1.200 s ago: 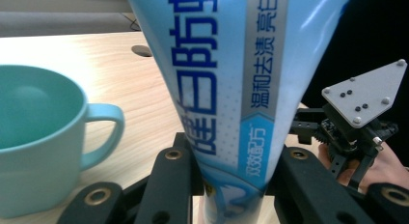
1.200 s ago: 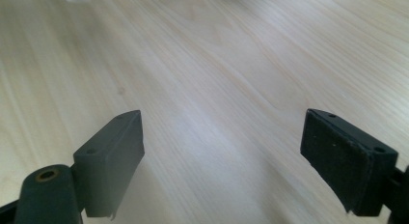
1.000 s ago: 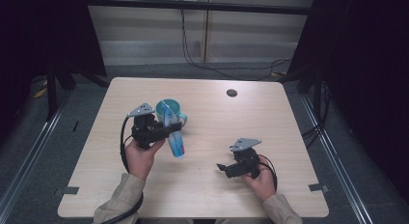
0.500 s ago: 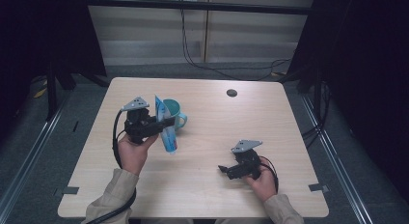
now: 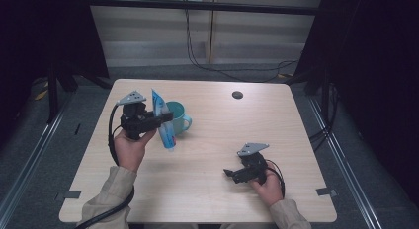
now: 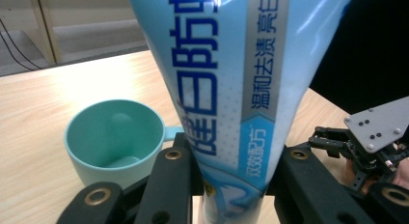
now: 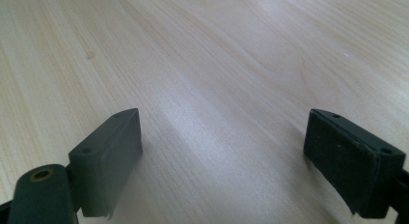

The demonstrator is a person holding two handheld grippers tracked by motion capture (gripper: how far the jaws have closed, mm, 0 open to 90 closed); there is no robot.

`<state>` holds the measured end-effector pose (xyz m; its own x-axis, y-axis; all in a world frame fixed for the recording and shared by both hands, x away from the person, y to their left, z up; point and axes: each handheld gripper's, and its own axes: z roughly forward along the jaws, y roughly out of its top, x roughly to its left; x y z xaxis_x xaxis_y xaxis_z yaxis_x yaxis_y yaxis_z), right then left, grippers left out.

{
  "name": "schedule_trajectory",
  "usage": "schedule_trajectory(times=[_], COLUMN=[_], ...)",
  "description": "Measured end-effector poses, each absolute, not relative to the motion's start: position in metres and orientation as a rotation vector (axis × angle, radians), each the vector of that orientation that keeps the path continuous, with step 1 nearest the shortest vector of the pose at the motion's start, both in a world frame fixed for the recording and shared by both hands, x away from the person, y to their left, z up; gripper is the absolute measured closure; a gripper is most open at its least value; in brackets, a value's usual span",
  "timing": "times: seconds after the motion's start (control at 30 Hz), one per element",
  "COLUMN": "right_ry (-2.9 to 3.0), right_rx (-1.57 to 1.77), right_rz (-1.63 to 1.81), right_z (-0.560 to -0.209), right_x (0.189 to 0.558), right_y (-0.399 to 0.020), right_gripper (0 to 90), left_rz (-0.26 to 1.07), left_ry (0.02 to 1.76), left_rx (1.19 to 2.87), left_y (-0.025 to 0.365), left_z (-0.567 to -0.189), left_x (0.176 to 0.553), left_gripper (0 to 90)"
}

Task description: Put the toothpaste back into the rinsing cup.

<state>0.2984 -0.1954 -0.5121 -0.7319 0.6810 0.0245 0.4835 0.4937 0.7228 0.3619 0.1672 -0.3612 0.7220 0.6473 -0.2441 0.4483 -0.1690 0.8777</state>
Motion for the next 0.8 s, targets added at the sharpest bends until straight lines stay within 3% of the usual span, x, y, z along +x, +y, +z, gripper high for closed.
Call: schedule_trajectory(times=[0.8], right_ry=[2.474], right_rx=[0.992], right_rz=[1.076], right_z=[-0.512], right_x=[0.298], right_y=[-0.195], right_gripper=[13.0], left_rz=[0.24], left_ry=[0.898], left_rx=[1.809], left_y=[0.179], left_z=[-0.341], left_x=[0.382], left_gripper=[74.4])
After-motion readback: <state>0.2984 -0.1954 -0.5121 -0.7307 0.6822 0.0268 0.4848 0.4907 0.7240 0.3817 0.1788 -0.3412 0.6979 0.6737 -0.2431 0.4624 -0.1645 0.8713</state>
